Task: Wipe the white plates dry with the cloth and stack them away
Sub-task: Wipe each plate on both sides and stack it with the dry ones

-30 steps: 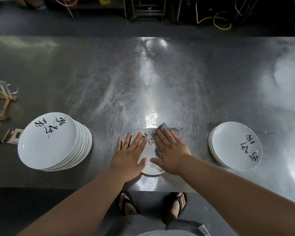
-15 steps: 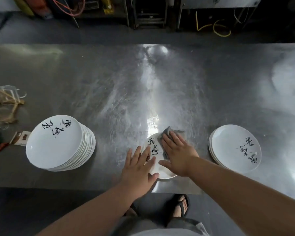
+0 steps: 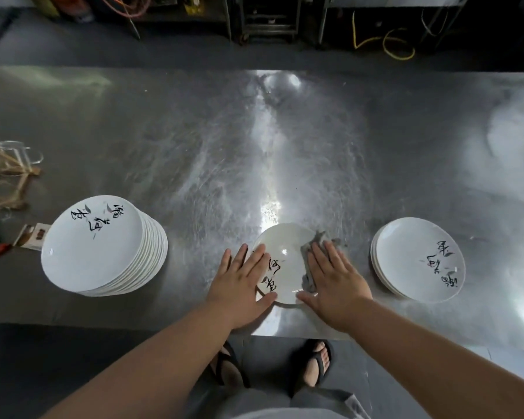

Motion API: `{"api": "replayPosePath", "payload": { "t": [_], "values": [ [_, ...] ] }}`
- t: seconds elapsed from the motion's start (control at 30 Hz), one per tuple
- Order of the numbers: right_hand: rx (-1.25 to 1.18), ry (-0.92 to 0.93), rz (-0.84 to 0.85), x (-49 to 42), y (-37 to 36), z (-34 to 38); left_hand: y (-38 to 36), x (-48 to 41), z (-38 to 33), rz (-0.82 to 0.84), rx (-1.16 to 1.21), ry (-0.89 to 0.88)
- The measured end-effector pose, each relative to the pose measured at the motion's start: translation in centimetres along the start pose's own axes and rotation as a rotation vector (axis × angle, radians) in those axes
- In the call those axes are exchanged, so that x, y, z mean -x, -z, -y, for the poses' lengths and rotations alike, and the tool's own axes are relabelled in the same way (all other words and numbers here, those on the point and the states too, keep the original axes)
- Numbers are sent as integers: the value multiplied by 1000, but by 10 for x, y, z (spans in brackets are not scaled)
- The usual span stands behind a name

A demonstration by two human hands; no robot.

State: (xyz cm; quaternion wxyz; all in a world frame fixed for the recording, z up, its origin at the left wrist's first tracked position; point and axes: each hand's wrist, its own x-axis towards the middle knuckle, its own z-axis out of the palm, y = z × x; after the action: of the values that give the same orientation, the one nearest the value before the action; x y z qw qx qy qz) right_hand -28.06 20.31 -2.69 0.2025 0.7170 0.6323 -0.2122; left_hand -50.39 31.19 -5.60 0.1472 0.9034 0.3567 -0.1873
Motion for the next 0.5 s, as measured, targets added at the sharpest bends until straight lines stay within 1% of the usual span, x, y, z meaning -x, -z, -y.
{"api": "replayPosePath", "payload": {
  "t": [0.1,0.17,0.23,0.27,0.33,0.43,0.5],
  "values": [
    [-11,44,-38,-28,17,2,-1,1,-1,3,4,-10],
    [60,142,-63,-51,31,5,-1,-1,-1,-8,-6,-16],
    [132,192,-47,-62,41,6,-2,0,-2,-14,-9,-6],
    [134,185,-35,-62,41,4,-2,0,-3,-10,-12,4],
    [51,118,5,-47,31,-4,-2,1,-4,16,-19,33],
    [-72,17,33,1,3,-7,-1,2,-8,11,-33,80],
    [-126,-17,78,23,-6,-3,-1,5,-14,4,-48,100]
  ]
}}
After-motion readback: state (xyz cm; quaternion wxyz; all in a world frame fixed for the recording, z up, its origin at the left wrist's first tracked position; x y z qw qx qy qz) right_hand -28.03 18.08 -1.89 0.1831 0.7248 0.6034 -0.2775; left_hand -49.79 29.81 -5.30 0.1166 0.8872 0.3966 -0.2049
